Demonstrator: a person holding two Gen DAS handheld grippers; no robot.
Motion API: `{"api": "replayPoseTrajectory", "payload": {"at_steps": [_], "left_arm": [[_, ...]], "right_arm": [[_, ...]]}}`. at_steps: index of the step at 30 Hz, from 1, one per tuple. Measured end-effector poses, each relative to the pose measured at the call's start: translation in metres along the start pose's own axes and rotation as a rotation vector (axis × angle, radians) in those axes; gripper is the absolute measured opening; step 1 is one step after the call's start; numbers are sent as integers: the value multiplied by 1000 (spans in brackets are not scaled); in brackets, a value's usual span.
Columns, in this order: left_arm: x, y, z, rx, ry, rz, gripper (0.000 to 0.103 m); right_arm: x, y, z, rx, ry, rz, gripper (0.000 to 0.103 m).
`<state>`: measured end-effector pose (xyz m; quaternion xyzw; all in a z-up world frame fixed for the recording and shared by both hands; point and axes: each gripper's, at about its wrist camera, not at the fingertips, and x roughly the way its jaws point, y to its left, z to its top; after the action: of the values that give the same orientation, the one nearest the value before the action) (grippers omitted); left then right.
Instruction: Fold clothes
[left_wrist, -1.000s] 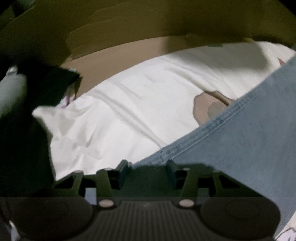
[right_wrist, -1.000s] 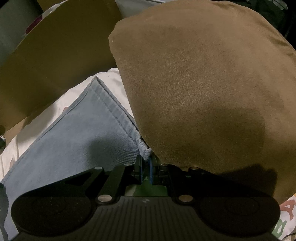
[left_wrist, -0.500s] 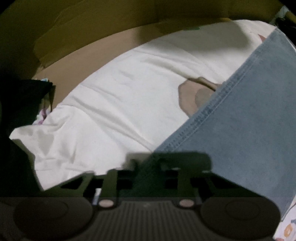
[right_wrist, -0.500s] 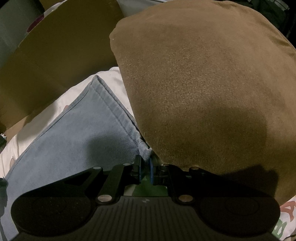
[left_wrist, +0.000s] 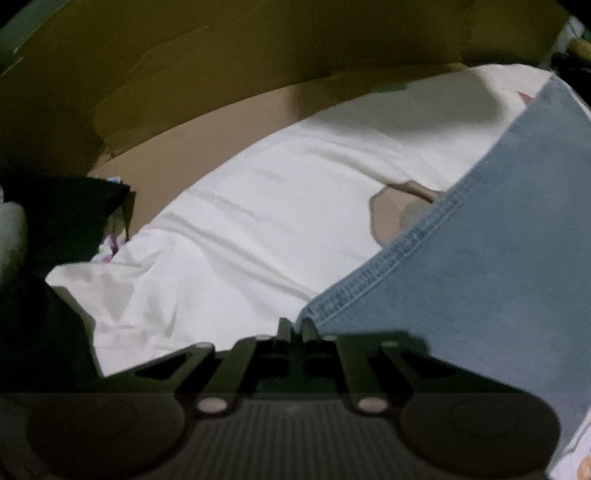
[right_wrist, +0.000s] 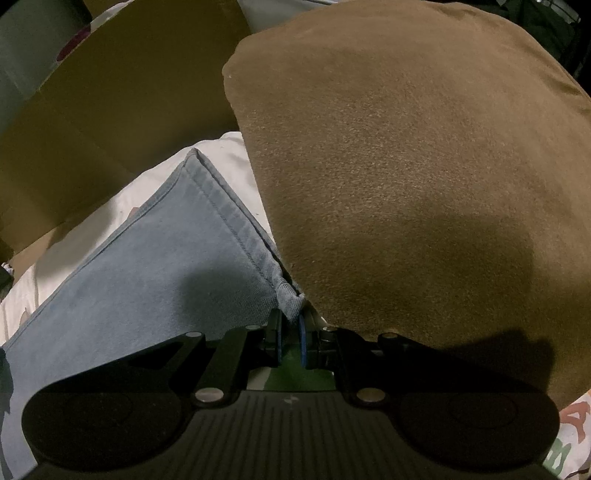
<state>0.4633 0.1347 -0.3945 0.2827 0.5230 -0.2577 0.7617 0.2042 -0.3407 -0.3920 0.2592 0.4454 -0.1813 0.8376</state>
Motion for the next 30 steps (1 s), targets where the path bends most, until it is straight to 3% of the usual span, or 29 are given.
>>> {"api": "replayPoseTrajectory", "payload": {"at_steps": [5,9,11,13,25,30], "left_arm": [[10,-4,2,-39,27,28,9],[-5,5,2,-127,3,63,11],[-16,13,-1,-206,-16,80,10],[-27,20,-7,-284,-21,60,10],[-107,15,-41,-408,-37,21,12],[-160,14,-65,-468,-57,-1,23]], "right_arm": [[1,2,0,16,5,-14,10],[-4,6,-1,9,12,-18,16],[-5,10,-1,-14,13,-11,31],[-11,13,1,-27,5,-9,32],[-55,37,29,-74,-11,48,38],[-92,57,53,-73,-15,117,40]]}}
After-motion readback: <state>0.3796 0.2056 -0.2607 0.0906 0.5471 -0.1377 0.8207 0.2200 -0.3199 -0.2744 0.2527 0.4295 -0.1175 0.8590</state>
